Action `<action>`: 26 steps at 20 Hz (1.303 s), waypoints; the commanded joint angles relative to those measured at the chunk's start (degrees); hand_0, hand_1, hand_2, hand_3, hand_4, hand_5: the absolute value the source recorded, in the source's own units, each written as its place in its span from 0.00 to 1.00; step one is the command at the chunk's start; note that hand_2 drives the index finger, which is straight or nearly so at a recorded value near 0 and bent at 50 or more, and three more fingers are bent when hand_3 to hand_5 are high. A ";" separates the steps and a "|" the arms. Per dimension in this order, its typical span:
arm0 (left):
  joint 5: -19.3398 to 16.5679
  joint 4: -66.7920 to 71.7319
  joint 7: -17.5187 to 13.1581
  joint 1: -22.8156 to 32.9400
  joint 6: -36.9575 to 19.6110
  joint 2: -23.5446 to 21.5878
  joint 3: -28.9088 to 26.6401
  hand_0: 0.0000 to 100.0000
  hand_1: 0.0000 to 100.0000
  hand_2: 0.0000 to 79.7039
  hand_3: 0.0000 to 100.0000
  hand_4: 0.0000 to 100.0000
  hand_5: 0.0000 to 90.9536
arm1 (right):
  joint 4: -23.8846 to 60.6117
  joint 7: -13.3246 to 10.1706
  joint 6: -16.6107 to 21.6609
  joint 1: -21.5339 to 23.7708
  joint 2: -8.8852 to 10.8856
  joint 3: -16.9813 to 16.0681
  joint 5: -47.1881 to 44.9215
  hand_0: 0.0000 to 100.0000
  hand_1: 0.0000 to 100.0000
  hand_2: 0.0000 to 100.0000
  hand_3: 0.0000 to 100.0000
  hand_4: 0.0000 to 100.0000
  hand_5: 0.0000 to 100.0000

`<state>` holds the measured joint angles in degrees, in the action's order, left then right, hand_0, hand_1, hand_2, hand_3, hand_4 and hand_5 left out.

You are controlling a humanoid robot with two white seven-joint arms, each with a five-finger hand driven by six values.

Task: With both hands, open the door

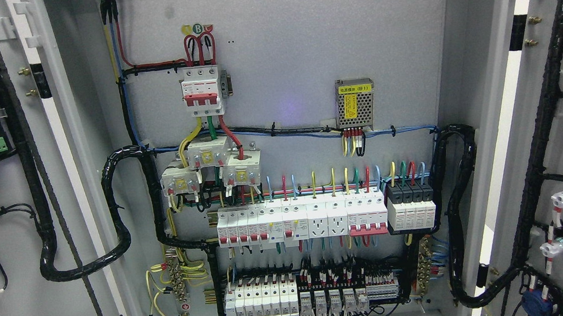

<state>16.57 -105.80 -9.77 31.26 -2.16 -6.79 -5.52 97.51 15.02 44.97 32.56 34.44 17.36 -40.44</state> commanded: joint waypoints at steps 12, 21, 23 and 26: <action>-4.17 5.67 -0.60 23.41 0.75 -2.53 4.01 0.12 0.39 0.00 0.00 0.00 0.00 | -32.97 0.19 3.02 10.42 -4.81 10.58 0.54 0.12 0.39 0.00 0.00 0.00 0.00; -9.00 25.17 -1.57 27.20 0.14 -2.44 9.47 0.12 0.39 0.00 0.00 0.00 0.00 | -66.00 0.19 2.32 0.77 -20.00 9.80 6.43 0.12 0.39 0.00 0.00 0.00 0.00; -9.71 33.25 -1.57 23.96 -0.13 -2.01 10.61 0.12 0.39 0.00 0.00 0.00 0.00 | -74.79 0.19 2.32 -3.62 -24.22 9.62 6.34 0.12 0.39 0.00 0.00 0.00 0.00; -9.54 45.03 -1.65 17.02 0.48 -1.74 12.11 0.12 0.39 0.00 0.00 0.00 0.00 | -86.67 0.10 1.01 -9.51 -30.29 7.17 6.43 0.12 0.39 0.00 0.00 0.00 0.00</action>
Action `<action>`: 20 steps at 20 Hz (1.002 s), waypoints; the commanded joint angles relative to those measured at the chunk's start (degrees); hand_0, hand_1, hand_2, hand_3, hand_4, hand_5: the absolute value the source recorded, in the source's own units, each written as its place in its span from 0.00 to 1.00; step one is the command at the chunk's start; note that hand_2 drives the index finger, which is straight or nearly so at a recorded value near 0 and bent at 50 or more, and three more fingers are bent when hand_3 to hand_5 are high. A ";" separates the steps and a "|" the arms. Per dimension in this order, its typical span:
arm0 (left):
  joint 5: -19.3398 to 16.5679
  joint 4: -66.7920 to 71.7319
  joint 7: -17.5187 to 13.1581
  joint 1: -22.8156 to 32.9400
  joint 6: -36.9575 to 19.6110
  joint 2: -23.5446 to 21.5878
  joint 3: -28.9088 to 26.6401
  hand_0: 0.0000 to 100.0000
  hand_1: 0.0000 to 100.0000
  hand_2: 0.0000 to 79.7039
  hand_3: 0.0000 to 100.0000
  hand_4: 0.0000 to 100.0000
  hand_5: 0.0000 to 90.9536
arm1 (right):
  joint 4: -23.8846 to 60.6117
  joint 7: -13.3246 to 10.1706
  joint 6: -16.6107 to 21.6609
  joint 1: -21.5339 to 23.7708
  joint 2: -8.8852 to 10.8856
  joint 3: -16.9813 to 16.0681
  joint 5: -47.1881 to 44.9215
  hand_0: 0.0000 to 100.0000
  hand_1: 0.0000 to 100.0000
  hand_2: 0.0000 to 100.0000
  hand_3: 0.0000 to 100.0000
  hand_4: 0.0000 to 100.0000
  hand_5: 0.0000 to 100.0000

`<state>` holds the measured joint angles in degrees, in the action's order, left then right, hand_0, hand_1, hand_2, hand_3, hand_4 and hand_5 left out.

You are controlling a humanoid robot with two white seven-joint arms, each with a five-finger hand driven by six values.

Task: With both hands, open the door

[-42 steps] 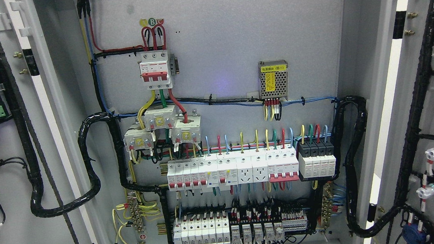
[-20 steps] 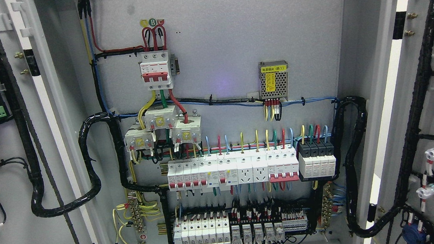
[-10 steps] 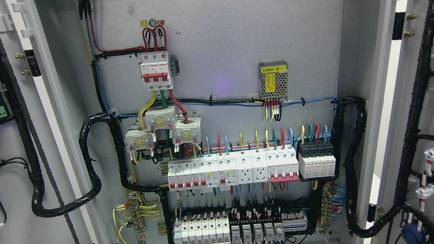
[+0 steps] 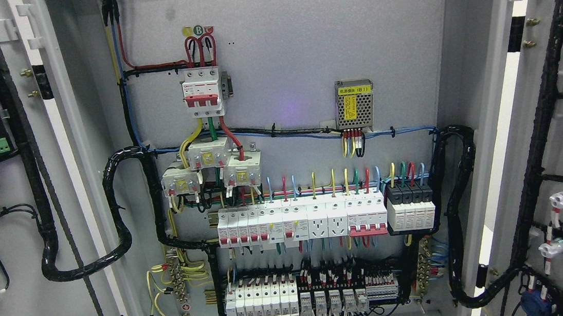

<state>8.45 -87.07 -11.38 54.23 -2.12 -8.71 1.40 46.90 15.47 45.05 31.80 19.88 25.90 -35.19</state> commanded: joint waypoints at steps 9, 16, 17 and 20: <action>-0.89 62.08 -0.57 -27.93 -0.08 4.57 6.86 0.12 0.39 0.00 0.00 0.00 0.00 | -41.09 -0.88 -21.47 -18.25 -20.40 -9.90 1.27 0.12 0.39 0.00 0.00 0.00 0.00; -0.98 80.20 -0.83 -41.46 0.09 8.18 6.78 0.12 0.39 0.00 0.00 0.00 0.00 | -45.49 -8.61 -36.24 -26.52 -22.16 -14.03 1.18 0.12 0.39 0.00 0.00 0.00 0.00; -0.89 81.35 -0.83 -43.22 0.18 8.62 6.78 0.12 0.39 0.00 0.00 0.00 0.00 | -45.40 -9.40 -38.18 -27.05 -22.33 -14.65 1.18 0.12 0.39 0.00 0.00 0.00 0.00; -0.89 83.81 -0.57 -47.36 0.45 9.59 5.21 0.12 0.39 0.00 0.00 0.00 0.00 | -45.14 -9.94 -41.18 -27.67 -22.60 -15.79 1.09 0.12 0.39 0.00 0.00 0.00 0.00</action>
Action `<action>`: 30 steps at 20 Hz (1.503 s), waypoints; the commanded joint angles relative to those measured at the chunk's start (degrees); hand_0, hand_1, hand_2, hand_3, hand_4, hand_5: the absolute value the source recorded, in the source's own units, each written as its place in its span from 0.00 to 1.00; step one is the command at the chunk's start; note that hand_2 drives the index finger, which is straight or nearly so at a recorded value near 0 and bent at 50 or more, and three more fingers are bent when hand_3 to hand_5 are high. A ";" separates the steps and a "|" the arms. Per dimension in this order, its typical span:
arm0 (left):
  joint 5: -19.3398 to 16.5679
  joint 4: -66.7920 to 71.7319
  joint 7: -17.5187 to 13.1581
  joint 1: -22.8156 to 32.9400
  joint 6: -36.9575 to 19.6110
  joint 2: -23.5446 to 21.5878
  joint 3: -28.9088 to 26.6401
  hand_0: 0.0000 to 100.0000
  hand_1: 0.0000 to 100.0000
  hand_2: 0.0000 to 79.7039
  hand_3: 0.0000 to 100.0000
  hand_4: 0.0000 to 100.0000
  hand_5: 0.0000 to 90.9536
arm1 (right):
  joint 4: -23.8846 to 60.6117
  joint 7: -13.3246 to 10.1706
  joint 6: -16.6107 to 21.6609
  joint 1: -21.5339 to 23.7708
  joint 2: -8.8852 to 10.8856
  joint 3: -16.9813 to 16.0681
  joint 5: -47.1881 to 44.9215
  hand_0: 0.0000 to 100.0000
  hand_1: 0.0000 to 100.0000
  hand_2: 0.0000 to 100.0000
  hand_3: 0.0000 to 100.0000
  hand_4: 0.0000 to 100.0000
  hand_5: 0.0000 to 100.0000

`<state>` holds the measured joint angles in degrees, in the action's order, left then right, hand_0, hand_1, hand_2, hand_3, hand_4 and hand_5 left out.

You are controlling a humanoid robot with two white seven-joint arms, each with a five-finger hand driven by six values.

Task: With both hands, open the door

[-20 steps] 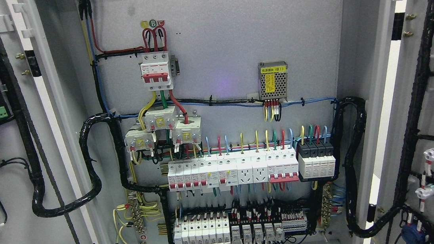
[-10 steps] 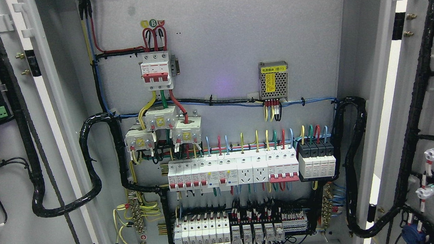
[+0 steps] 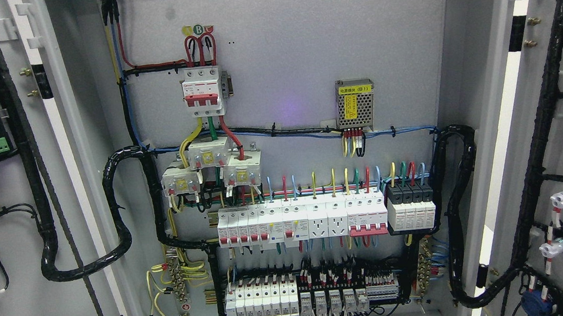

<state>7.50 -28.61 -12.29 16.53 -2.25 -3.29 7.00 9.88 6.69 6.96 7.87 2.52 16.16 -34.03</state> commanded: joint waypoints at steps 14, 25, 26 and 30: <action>-4.42 37.48 0.78 -17.41 -0.12 5.22 -4.19 0.12 0.39 0.00 0.00 0.00 0.00 | -8.13 -3.79 -7.05 -4.10 -5.95 -7.02 0.19 0.12 0.39 0.00 0.00 0.00 0.00; -4.34 37.22 0.78 -17.06 -2.85 5.31 -4.45 0.12 0.39 0.00 0.00 0.00 0.00 | -8.48 -3.71 -7.31 -4.10 -6.12 -6.93 8.00 0.12 0.39 0.00 0.00 0.00 0.00; -4.25 37.13 0.78 -16.97 -2.85 5.31 -4.45 0.12 0.39 0.00 0.00 0.00 0.00 | -8.48 -3.71 -7.31 -4.01 -6.12 -6.93 8.80 0.12 0.39 0.00 0.00 0.00 0.00; -3.81 37.05 0.78 -16.62 -4.08 5.39 -4.54 0.12 0.39 0.00 0.00 0.00 0.00 | -8.65 -3.35 -7.31 -4.01 -6.12 -6.93 10.03 0.12 0.39 0.00 0.00 0.00 0.00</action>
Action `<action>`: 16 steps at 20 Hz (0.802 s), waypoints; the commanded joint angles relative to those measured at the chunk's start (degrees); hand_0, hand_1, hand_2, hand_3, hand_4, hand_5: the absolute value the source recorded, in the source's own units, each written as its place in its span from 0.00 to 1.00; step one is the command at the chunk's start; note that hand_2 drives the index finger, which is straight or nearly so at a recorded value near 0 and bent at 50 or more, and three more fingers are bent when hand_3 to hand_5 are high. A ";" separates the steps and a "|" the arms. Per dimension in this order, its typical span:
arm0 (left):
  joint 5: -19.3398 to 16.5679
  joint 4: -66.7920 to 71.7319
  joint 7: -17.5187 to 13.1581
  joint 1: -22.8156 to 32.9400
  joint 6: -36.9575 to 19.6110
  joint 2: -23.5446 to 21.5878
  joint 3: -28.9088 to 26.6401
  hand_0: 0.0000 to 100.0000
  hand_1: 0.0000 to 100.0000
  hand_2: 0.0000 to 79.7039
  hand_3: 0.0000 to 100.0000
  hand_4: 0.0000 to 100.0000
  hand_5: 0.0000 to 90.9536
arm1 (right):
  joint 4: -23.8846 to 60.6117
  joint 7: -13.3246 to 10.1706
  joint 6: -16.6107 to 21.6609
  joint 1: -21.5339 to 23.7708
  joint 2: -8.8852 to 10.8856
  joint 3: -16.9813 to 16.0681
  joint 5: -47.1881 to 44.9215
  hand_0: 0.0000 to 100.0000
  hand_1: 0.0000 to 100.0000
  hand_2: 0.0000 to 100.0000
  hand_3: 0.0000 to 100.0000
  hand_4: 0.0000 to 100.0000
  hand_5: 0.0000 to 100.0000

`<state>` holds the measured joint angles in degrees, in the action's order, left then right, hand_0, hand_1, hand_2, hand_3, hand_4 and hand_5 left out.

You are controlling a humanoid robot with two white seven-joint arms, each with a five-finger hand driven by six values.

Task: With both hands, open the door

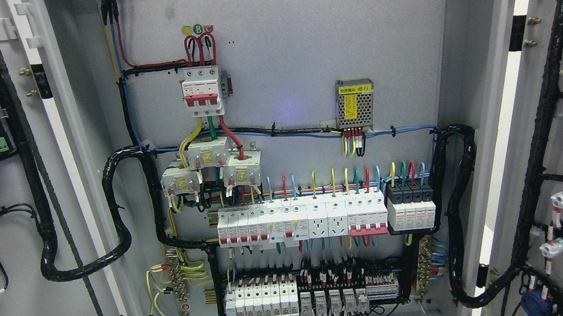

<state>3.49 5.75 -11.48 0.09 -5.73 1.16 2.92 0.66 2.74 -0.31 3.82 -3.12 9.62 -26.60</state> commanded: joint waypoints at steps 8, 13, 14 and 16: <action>0.29 2.68 -0.39 -0.09 -0.60 0.95 -0.46 0.12 0.39 0.00 0.00 0.00 0.00 | 0.66 0.86 -1.10 0.13 -1.01 -0.30 6.56 0.12 0.39 0.00 0.00 0.00 0.00; 0.29 2.60 -0.48 -0.18 -0.60 0.95 -0.29 0.12 0.39 0.00 0.00 0.00 0.00 | 0.66 0.86 -2.06 0.13 -1.36 -0.65 8.32 0.12 0.39 0.00 0.00 0.00 0.00; 0.20 2.51 -0.48 -0.18 -0.60 0.95 -0.29 0.12 0.39 0.00 0.00 0.00 0.00 | 0.66 0.95 -2.59 0.13 -1.36 -0.65 8.41 0.12 0.39 0.00 0.00 0.00 0.00; 0.29 2.51 -0.56 -0.18 -0.60 0.95 -0.29 0.12 0.39 0.00 0.00 0.00 0.00 | 0.75 0.95 -2.59 0.13 -1.36 -0.56 8.41 0.12 0.39 0.00 0.00 0.00 0.00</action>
<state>3.74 7.75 -11.98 0.00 -6.32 1.89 2.65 0.15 3.59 -2.62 3.94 -4.00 9.26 -19.36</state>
